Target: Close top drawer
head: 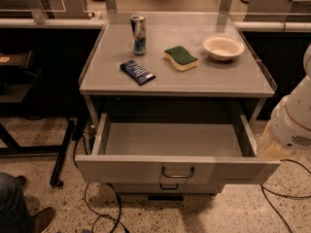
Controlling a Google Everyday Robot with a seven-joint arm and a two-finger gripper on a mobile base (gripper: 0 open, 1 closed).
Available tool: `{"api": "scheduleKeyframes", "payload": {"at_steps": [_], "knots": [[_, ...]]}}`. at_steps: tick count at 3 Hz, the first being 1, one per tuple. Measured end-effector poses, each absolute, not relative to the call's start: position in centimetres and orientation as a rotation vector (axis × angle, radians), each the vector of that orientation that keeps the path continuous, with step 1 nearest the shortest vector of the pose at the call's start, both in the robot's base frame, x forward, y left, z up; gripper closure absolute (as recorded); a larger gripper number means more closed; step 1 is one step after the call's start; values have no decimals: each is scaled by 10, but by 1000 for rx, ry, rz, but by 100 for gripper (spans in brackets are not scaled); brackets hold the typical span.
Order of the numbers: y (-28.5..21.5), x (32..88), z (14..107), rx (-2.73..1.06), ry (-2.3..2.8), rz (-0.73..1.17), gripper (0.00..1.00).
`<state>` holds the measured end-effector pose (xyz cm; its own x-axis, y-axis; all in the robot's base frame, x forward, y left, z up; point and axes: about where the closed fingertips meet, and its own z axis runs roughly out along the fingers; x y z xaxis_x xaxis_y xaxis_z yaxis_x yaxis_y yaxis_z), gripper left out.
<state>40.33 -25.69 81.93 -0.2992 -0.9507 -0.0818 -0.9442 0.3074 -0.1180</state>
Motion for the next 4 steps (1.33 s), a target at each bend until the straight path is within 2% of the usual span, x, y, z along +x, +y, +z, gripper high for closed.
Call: {"api": "scheduleKeyframes", "payload": {"at_steps": [2,4], "knots": [[-244,379,751,-1817,2462,32,100],[-229,395,692,-1860,2453,25,100]]}}
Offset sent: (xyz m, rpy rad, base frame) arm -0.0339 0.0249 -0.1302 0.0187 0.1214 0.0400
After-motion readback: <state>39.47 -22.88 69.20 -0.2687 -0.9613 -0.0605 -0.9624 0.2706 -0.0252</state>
